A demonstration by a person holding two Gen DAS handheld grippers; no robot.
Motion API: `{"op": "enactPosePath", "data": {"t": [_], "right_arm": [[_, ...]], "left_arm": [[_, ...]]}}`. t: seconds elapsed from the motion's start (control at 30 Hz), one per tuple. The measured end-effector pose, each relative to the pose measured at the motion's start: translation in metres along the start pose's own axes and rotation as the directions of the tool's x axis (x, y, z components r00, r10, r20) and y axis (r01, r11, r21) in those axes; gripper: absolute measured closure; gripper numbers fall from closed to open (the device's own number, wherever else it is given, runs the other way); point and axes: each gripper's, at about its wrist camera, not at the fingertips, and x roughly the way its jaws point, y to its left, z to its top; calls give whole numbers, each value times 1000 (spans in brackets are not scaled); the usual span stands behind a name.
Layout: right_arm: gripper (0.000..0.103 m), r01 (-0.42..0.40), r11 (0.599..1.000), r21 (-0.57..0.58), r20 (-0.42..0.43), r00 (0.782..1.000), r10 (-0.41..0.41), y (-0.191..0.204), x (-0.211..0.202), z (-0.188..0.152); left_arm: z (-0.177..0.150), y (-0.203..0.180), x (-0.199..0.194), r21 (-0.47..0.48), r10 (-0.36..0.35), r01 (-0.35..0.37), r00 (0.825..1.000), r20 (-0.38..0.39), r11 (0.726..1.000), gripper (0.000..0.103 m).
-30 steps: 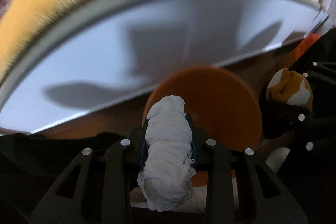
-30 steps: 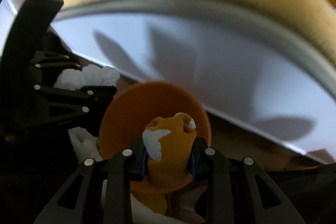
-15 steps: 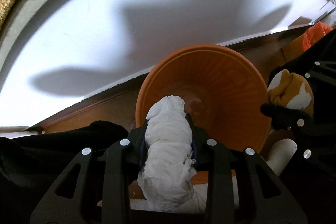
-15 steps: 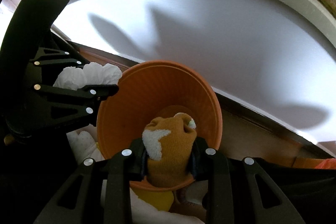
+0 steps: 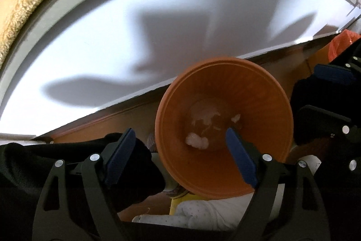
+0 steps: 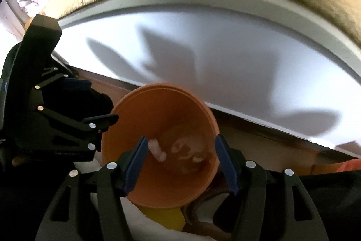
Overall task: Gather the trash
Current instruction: 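Lower both tools over the orange bucket and open them to drop the items, then grasp the black ball with the right tool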
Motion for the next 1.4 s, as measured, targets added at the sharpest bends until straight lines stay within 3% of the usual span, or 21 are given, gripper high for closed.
{"op": "enactPosePath", "data": {"t": [0.17,0.33,0.5,0.7,0.83,0.9,1.03,1.13,1.27,1.37,1.4], "right_arm": [[42,23,1000,6,50,998,-23,-1,-28,4],[41,61,998,-6,124,991,-60,-1,-63,5],[39,107,994,-7,220,970,-103,-7,-90,14],[33,122,991,47,338,932,-131,-50,-117,46],[33,111,988,107,392,909,-144,-77,-131,92],[32,119,987,105,403,903,-152,-76,-130,111],[28,128,990,65,422,895,-143,-69,-118,151],[23,144,989,44,431,890,-149,-67,-104,179],[20,96,994,50,414,904,-108,-74,-84,212],[22,44,998,44,401,914,-58,-74,-72,223],[31,22,999,33,393,919,-33,-74,-67,225]], "left_arm": [[1,3,-16,-34,-15,17,997,72,999,23],[2,15,-58,-71,12,3,978,210,997,21],[9,36,-96,-127,14,24,957,288,992,20],[37,54,-143,-166,65,6,907,417,986,20],[75,68,-165,-184,68,26,870,488,983,12],[89,74,-167,-197,67,40,860,506,980,12],[117,87,-166,-219,73,50,851,520,975,12],[132,93,-160,-209,63,53,857,511,976,12],[149,92,-155,-175,68,24,865,498,984,12],[166,89,-150,-142,68,3,868,492,990,12],[173,89,-148,-124,47,17,871,489,992,12]]}}
